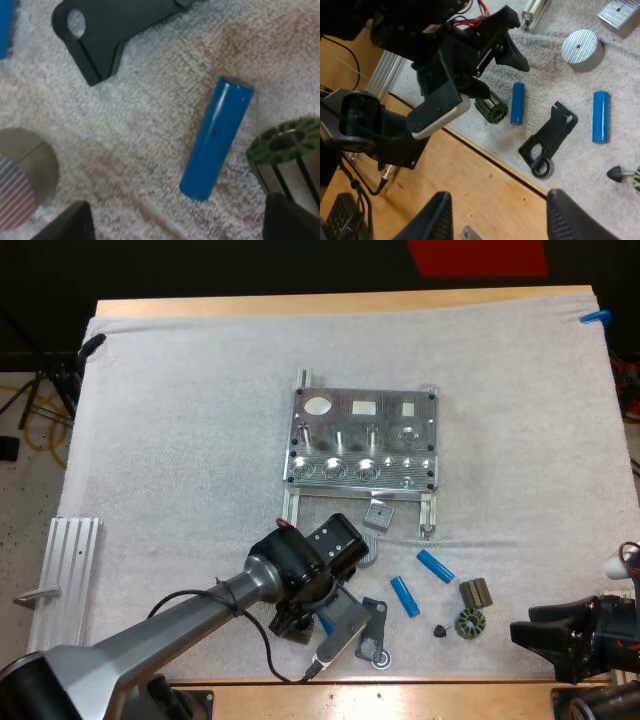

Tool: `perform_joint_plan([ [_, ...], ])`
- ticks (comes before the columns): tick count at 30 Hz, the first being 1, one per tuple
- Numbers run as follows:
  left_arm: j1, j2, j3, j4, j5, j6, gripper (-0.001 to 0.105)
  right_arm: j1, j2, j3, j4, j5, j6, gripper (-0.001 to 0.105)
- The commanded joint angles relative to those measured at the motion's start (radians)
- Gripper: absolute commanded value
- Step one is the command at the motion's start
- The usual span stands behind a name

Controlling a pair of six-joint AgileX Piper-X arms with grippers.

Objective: Load cells from right to left

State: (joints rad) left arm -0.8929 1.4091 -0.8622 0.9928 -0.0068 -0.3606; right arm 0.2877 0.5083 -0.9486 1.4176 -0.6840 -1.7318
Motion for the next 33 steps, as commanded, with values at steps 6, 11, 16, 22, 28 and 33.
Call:
perform_joint_plan([
  [6, -0.003, 0.059, -0.005, -0.009, 0.022, 0.013, 0.068, -0.005, 0.000, -0.008, 0.009, -0.011, -0.023, 0.043],
  [11, 0.007, 0.101, -0.005, -0.034, 0.018, 0.015, 0.068, -0.005, 0.000, -0.008, 0.009, -0.011, -0.023, 0.043],
  [16, 0.060, 0.125, -0.005, -0.060, 0.007, 0.015, 0.068, -0.005, 0.000, -0.008, 0.009, -0.011, -0.023, 0.043],
  [22, 0.113, 0.127, -0.005, -0.060, 0.041, 0.030, 0.068, -0.005, 0.000, -0.008, 0.009, -0.011, -0.023, 0.043],
  [28, 0.113, 0.134, -0.005, -0.060, 0.081, 0.030, 0.068, -0.005, 0.000, -0.008, 0.009, -0.011, -0.023, 0.043],
  [33, 0.113, 0.156, -0.005, -0.060, 0.079, 0.030, 0.068, -0.005, 0.000, -0.008, 0.009, -0.011, -0.023, 0.043],
])
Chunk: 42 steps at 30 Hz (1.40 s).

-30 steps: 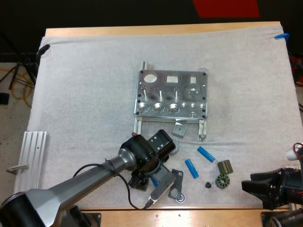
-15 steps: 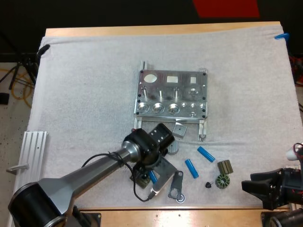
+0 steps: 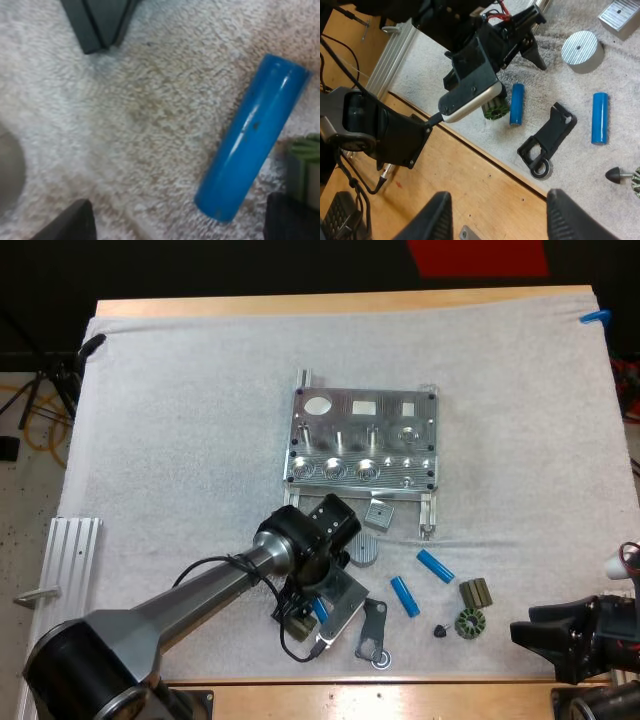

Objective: Load cells from right to left

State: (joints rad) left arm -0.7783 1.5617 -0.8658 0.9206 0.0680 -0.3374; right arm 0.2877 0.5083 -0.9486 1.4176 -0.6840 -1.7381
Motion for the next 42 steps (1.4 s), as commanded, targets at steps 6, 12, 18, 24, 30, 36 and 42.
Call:
perform_joint_plan([
  [6, -0.002, 0.020, 0.001, 0.012, 0.004, 0.007, 0.068, -0.005, 0.000, -0.008, 0.009, -0.011, -0.017, 0.043],
  [12, -0.002, 0.020, 0.001, 0.011, 0.004, 0.007, 0.068, -0.005, 0.000, -0.008, 0.009, -0.011, -0.017, 0.043],
  [18, -0.002, 0.020, 0.006, 0.011, 0.004, 0.007, 0.056, -0.005, 0.000, -0.008, 0.009, -0.011, -0.017, 0.043],
  [24, -0.002, 0.020, 0.024, 0.012, 0.045, 0.007, 0.049, -0.005, 0.000, -0.008, 0.009, -0.011, -0.017, 0.043],
  [30, -0.002, 0.020, 0.030, -0.002, 0.036, 0.007, 0.045, -0.005, 0.000, -0.008, 0.009, -0.011, -0.017, 0.043],
  [36, -0.004, 0.020, 0.030, 0.012, 0.032, 0.007, 0.010, -0.005, 0.000, -0.008, 0.009, -0.011, -0.017, 0.043],
  [42, -0.007, 0.020, 0.030, 0.028, 0.032, -0.011, 0.000, -0.005, 0.000, -0.008, 0.006, -0.009, -0.017, 0.043],
])
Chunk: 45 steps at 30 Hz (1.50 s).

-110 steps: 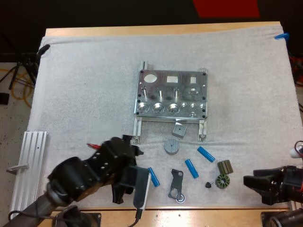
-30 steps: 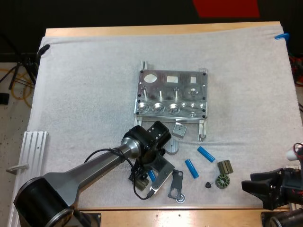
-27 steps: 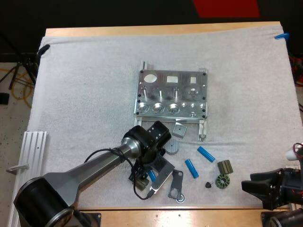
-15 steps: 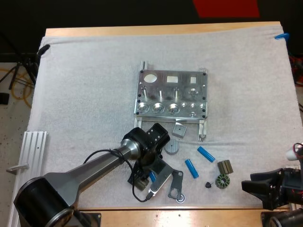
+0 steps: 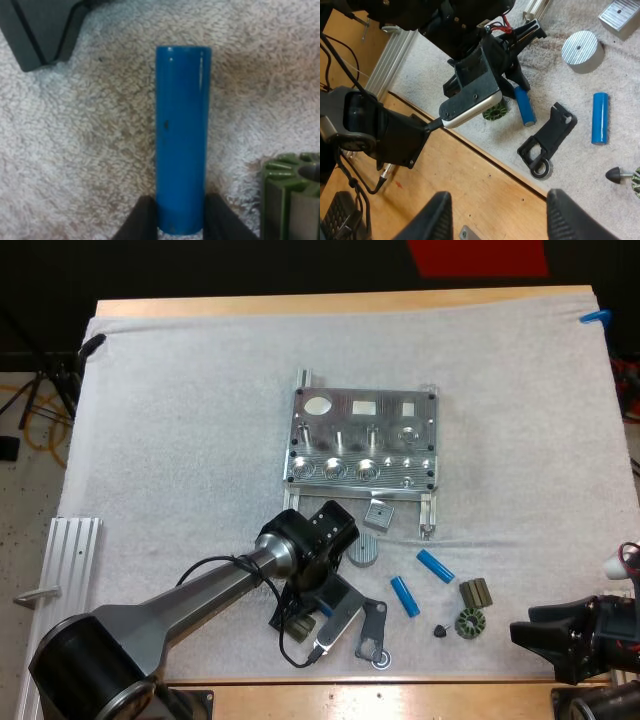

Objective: Load cells from right to left

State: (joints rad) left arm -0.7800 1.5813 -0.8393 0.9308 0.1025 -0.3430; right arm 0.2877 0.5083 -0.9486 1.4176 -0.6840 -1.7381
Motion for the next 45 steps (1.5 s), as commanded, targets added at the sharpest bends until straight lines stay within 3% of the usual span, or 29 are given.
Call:
perform_joint_plan([
  [1, -0.005, 0.000, 0.004, 0.018, -0.002, -0.043, 0.000, -0.005, 0.000, -0.008, 0.001, -0.009, -0.017, 0.043],
  [9, -0.005, -0.033, 0.004, 0.027, 0.039, -0.292, 0.000, -0.005, 0.000, -0.008, -0.043, -0.007, -0.017, 0.043],
  [17, -0.005, -0.154, 0.004, 0.048, 0.048, -0.408, 0.000, -0.005, 0.000, -0.008, -0.081, 0.014, -0.017, 0.043],
  [24, -0.005, -0.277, 0.004, 0.048, 0.146, -0.524, 0.000, -0.005, 0.000, -0.008, -0.082, 0.014, -0.017, 0.043],
  [27, -0.005, -0.335, 0.004, 0.046, 0.201, -0.545, 0.000, -0.005, 0.000, -0.003, -0.085, -0.008, -0.008, 0.043],
  [37, -0.005, -0.491, 0.004, 0.042, 0.202, -0.551, 0.000, -0.005, 0.047, -0.002, -0.169, -0.100, 0.148, 0.043],
  [45, -0.005, -0.522, 0.004, 0.015, 0.208, -0.558, 0.000, -0.003, 0.140, -0.002, -0.220, -0.134, 0.201, 0.043],
])
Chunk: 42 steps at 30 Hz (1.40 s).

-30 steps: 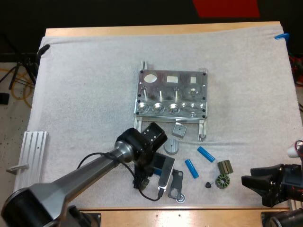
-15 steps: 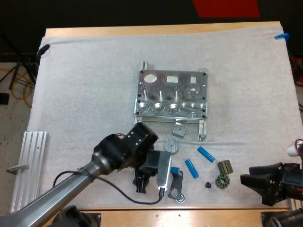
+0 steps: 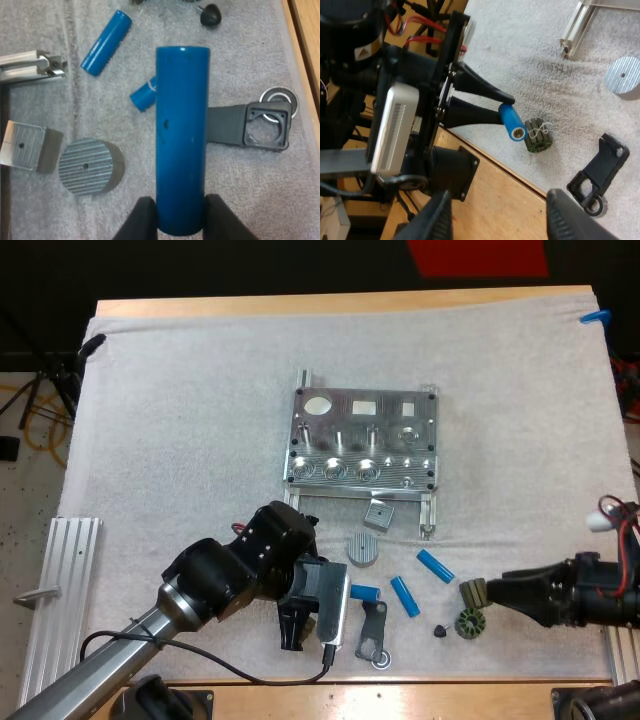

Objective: Load cells from right to left

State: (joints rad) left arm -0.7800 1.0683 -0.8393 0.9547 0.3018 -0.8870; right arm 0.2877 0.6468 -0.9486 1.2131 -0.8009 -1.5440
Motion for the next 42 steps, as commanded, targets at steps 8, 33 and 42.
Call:
perform_joint_plan([
  [8, -0.005, -0.009, 0.004, -0.048, 0.022, -0.014, 0.000, -0.003, 0.061, -0.002, -0.031, -0.017, 0.045, 0.051],
  [33, -0.005, -0.009, 0.001, -0.198, 0.144, -0.082, 0.000, 0.312, 0.354, -0.002, -0.213, 0.154, 0.203, 0.051],
  [42, -0.005, -0.009, 0.001, -0.198, 0.144, -0.082, 0.000, 0.397, 0.443, -0.002, -0.301, 0.170, 0.271, 0.051],
])
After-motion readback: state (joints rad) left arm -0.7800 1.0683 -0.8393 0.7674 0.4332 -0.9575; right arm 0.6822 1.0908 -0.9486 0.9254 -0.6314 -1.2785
